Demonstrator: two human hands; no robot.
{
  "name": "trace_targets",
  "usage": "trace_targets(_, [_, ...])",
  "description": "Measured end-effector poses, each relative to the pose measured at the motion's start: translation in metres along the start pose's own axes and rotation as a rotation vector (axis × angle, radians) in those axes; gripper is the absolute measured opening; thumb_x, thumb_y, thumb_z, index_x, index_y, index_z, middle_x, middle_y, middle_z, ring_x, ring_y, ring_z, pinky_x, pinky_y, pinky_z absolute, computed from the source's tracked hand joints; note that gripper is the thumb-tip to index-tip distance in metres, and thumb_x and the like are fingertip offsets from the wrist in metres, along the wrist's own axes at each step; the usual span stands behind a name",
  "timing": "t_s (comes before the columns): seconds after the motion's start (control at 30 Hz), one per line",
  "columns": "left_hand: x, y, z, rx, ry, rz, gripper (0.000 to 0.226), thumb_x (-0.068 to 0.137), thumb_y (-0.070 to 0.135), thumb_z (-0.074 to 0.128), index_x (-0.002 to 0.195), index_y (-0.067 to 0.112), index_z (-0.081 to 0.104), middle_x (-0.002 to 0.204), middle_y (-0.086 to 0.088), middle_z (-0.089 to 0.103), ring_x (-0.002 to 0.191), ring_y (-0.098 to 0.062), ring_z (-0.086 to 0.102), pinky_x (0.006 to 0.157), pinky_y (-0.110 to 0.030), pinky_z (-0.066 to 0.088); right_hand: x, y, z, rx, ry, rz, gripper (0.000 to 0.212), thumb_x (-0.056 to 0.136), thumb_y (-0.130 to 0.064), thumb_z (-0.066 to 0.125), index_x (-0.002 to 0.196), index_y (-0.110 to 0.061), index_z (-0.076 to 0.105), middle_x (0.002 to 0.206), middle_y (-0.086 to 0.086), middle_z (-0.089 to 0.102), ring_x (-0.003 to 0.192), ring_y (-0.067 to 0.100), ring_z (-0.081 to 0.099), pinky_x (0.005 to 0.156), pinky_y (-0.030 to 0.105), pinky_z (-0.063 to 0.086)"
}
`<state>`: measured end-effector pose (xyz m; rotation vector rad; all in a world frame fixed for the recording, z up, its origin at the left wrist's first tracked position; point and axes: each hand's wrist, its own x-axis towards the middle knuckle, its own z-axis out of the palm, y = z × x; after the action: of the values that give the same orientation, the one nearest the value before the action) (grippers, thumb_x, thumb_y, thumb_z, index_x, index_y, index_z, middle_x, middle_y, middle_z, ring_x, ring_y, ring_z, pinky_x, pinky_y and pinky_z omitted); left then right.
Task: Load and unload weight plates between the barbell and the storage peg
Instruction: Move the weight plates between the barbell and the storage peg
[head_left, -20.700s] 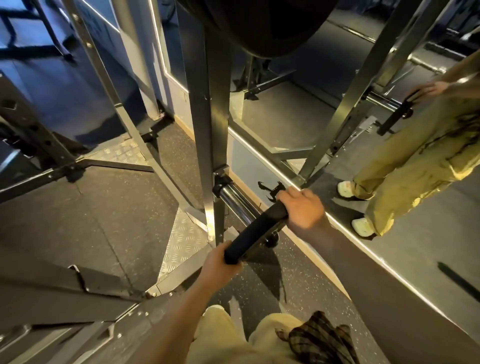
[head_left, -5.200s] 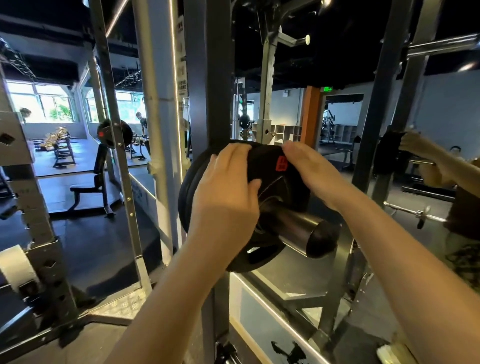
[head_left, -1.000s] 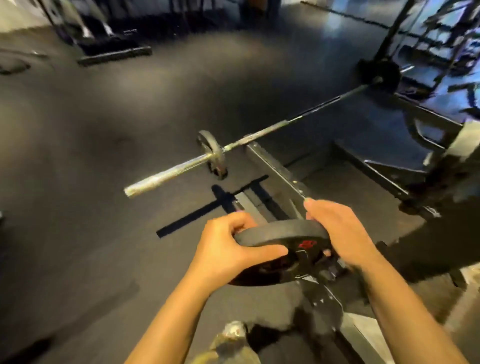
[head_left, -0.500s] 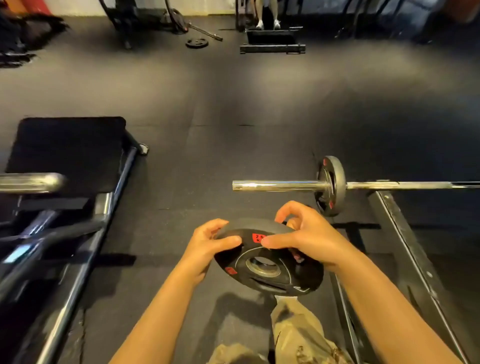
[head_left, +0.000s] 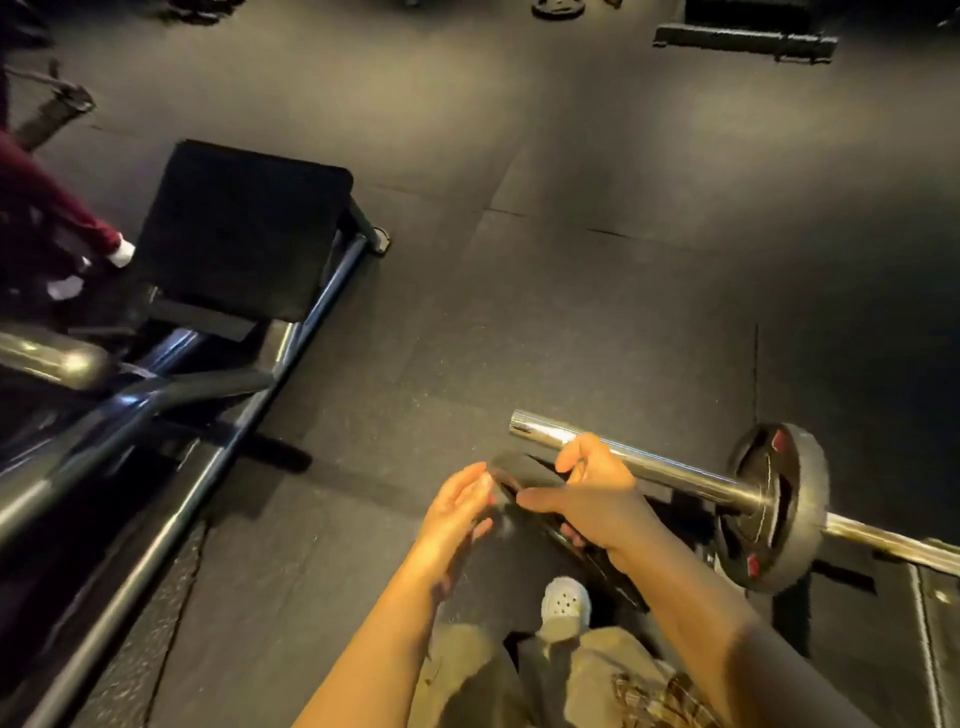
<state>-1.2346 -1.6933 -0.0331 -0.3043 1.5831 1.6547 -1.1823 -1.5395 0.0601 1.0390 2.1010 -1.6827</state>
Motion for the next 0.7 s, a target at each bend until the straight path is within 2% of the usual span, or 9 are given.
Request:
trace_targets(0.07, [0.007, -0.004, 0.006, -0.079, 0.067, -0.099, 0.023, 0.096, 0.041, 0.052, 0.114, 0.028, 0.056, 0.118, 0.004, 0.062, 0.106, -0.012, 0.059, 0.087, -0.030, 0.048, 0.021, -0.010, 0.000, -0.027, -0.025, 0.009, 0.045, 0.071, -0.026, 0.083, 0.092, -0.024, 0.043, 0.080, 0.007, 0.060, 0.056, 0.020, 0.056, 0.055, 0.036, 0.048])
trace_targets(0.13, [0.017, -0.009, 0.009, -0.112, 0.115, -0.197, 0.033, 0.095, 0.051, 0.046, 0.118, 0.028, 0.053, 0.117, 0.002, 0.060, 0.108, -0.018, 0.057, 0.087, -0.035, 0.048, 0.039, -0.023, 0.000, -0.016, -0.068, 0.023, 0.042, 0.077, -0.024, 0.080, 0.093, -0.027, 0.042, 0.093, 0.008, 0.062, 0.065, 0.020, 0.061, 0.062, 0.035, 0.054])
trace_targets(0.27, [0.054, -0.010, 0.014, -0.161, 0.156, -0.413, 0.049, 0.088, 0.068, 0.040, 0.116, 0.029, 0.052, 0.113, -0.004, 0.057, 0.115, -0.030, 0.054, 0.091, -0.044, 0.047, 0.085, -0.046, 0.001, 0.192, -0.109, 0.122, 0.037, 0.084, -0.016, 0.073, 0.109, -0.021, 0.045, 0.097, 0.007, 0.059, 0.074, 0.016, 0.060, 0.061, 0.028, 0.051])
trace_targets(0.33, [0.075, -0.004, 0.020, -0.194, 0.109, -0.425, 0.057, 0.085, 0.072, 0.040, 0.115, 0.026, 0.058, 0.112, -0.007, 0.064, 0.111, -0.030, 0.060, 0.087, -0.043, 0.048, 0.107, -0.052, 0.007, 0.273, -0.106, 0.164, 0.037, 0.087, -0.016, 0.070, 0.113, -0.022, 0.044, 0.104, 0.008, 0.057, 0.081, 0.018, 0.062, 0.062, 0.027, 0.049])
trace_targets(0.4, [0.107, 0.011, 0.019, -0.150, 0.075, -0.408, 0.058, 0.091, 0.066, 0.038, 0.120, 0.022, 0.062, 0.102, -0.002, 0.073, 0.098, -0.021, 0.070, 0.084, -0.040, 0.051, 0.135, -0.052, 0.019, 0.388, -0.086, 0.267, 0.038, 0.088, -0.016, 0.068, 0.115, -0.025, 0.042, 0.106, 0.009, 0.057, 0.085, 0.020, 0.063, 0.063, 0.029, 0.051])
trace_targets(0.43, [0.121, 0.021, 0.021, -0.122, 0.083, -0.419, 0.056, 0.097, 0.060, 0.033, 0.126, 0.021, 0.059, 0.106, 0.000, 0.072, 0.104, -0.018, 0.068, 0.090, -0.042, 0.048, 0.145, -0.051, 0.025, 0.432, -0.090, 0.327, 0.039, 0.088, -0.016, 0.068, 0.115, -0.025, 0.041, 0.107, 0.010, 0.057, 0.087, 0.022, 0.063, 0.064, 0.031, 0.051])
trace_targets(0.47, [0.136, 0.031, 0.021, -0.073, 0.075, -0.434, 0.055, 0.100, 0.056, 0.027, 0.132, 0.020, 0.054, 0.120, 0.000, 0.066, 0.119, -0.020, 0.059, 0.100, -0.044, 0.042, 0.154, -0.051, 0.030, 0.465, -0.094, 0.380, 0.040, 0.088, -0.015, 0.067, 0.116, -0.026, 0.040, 0.109, 0.011, 0.056, 0.090, 0.023, 0.062, 0.065, 0.033, 0.051])
trace_targets(0.53, [0.169, 0.046, 0.021, 0.037, 0.098, -0.443, 0.056, 0.102, 0.052, 0.027, 0.140, 0.017, 0.048, 0.142, -0.009, 0.051, 0.135, -0.030, 0.043, 0.108, -0.043, 0.035, 0.178, -0.049, 0.038, 0.529, -0.074, 0.463, 0.043, 0.089, -0.015, 0.067, 0.118, -0.026, 0.038, 0.111, 0.011, 0.055, 0.093, 0.024, 0.060, 0.069, 0.034, 0.051])
trace_targets(0.7, [0.220, 0.057, 0.030, 0.024, 0.112, -0.493, 0.055, 0.095, 0.058, 0.043, 0.138, 0.023, 0.049, 0.126, -0.015, 0.060, 0.115, -0.031, 0.057, 0.103, -0.045, 0.043, 0.225, -0.030, 0.034, 0.704, 0.056, 0.553, 0.039, 0.089, -0.014, 0.066, 0.115, -0.026, 0.040, 0.112, 0.012, 0.057, 0.098, 0.026, 0.061, 0.072, 0.036, 0.052])
